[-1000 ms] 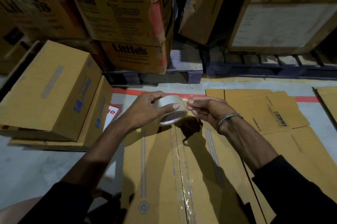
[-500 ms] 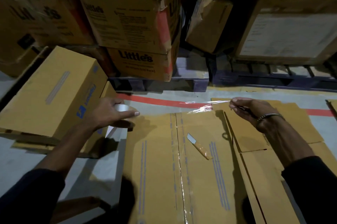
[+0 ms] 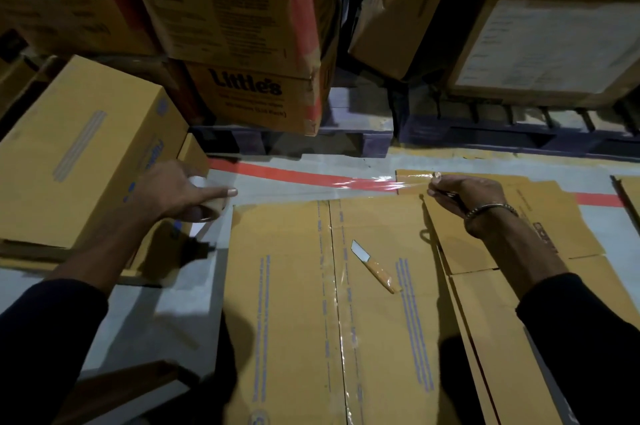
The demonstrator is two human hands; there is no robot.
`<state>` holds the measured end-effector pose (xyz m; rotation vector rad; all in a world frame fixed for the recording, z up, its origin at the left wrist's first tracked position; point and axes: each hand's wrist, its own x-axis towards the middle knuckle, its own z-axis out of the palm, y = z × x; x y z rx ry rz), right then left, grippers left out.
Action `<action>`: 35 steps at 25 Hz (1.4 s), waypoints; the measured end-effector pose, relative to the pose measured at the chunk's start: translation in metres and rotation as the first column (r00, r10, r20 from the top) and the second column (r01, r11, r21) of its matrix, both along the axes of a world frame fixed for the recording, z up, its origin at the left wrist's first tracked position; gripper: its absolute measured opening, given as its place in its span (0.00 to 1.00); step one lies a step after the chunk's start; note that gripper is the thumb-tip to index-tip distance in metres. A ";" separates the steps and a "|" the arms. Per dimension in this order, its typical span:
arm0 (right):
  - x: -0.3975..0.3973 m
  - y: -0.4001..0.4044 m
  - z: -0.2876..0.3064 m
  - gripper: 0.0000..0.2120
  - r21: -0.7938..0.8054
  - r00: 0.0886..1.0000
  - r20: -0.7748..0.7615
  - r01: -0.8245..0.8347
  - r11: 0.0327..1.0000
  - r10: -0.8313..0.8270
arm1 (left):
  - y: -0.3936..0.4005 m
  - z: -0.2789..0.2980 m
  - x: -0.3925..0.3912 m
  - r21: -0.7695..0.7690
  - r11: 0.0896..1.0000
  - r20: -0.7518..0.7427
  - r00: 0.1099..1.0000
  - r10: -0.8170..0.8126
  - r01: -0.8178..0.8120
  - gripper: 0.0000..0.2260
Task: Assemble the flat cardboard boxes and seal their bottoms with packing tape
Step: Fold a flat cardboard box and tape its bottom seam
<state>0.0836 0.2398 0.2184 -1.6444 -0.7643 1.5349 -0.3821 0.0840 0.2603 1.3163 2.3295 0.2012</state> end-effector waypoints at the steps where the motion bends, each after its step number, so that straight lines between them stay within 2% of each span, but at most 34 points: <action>1: 0.002 0.000 -0.003 0.12 0.009 1.000 0.012 -0.003 1.000 0.002 | -0.001 -0.003 -0.006 -0.038 0.999 -0.023 1.000 0.015 -0.016 0.41; 5: 0.003 -0.003 -0.006 0.10 0.048 0.999 0.039 -0.015 0.999 0.014 | -0.007 -0.020 -0.022 0.021 0.999 0.024 0.999 0.049 -0.049 0.42; 10: 0.006 0.001 -0.013 0.12 0.018 0.999 0.043 0.001 1.000 -0.002 | -0.009 -0.034 -0.018 0.084 0.996 0.027 1.000 -0.010 0.008 0.36; 13: 0.005 -0.001 -0.020 0.13 -0.001 0.998 0.061 0.018 1.000 -0.018 | -0.013 -0.044 -0.020 0.072 0.997 0.089 0.995 0.034 -0.041 0.35; 16: 0.004 -0.002 -0.027 0.15 -0.005 0.998 0.049 0.042 0.999 -0.041 | -0.014 -0.054 -0.020 0.062 0.998 0.041 0.999 -0.032 0.029 0.37; 19: -0.003 -0.008 -0.042 0.15 -0.035 0.992 0.107 0.075 0.997 -0.071 | -0.018 -0.070 -0.011 0.032 0.999 0.049 0.998 -0.043 0.041 0.29; 23: -0.019 -0.014 -0.054 0.08 -0.115 0.984 0.127 0.138 0.984 -0.123 | -0.028 -0.091 -0.005 0.080 0.996 0.110 0.993 -0.046 0.037 0.42; 26: -0.023 -0.011 -0.053 0.18 -0.145 0.975 0.220 0.014 0.989 0.019 | -0.028 -0.100 -0.005 0.119 0.991 0.132 0.989 -0.072 0.057 0.44; 28: -0.024 -0.015 -0.054 0.18 -0.169 0.948 0.308 -0.023 0.985 0.075 | -0.029 -0.104 -0.006 0.148 0.985 0.127 0.986 -0.108 0.089 0.37; 29: -0.025 -0.019 -0.054 0.17 -0.128 0.903 0.425 -0.007 0.992 0.061 | -0.030 -0.105 -0.006 0.164 0.982 0.127 0.985 -0.119 0.098 0.33; 30: -0.026 -0.023 -0.055 0.15 -0.020 0.817 0.577 -0.015 1.000 0.024 | -0.030 -0.106 -0.008 0.187 0.977 0.132 0.984 -0.123 0.097 0.31; 31: -0.028 -0.027 -0.055 0.14 0.146 0.706 0.707 -0.087 0.985 -0.043 | -0.029 -0.107 -0.008 0.204 0.974 0.129 0.983 -0.131 0.103 0.31; 32: -0.036 -0.034 -0.050 0.13 0.312 0.616 0.778 -0.210 0.927 -0.122 | -0.029 -0.108 -0.008 0.209 0.972 0.129 0.982 -0.138 0.109 0.30; 33: -0.052 -0.043 -0.041 0.11 0.446 0.586 0.789 -0.338 0.829 -0.186 | -0.029 -0.108 -0.008 0.204 0.972 0.128 0.981 -0.144 0.116 0.30; 35: -0.107 -0.066 -0.020 0.10 0.553 0.655 0.746 -0.513 0.656 -0.117 | -0.029 -0.109 -0.008 0.190 0.974 0.128 0.981 -0.147 0.121 0.31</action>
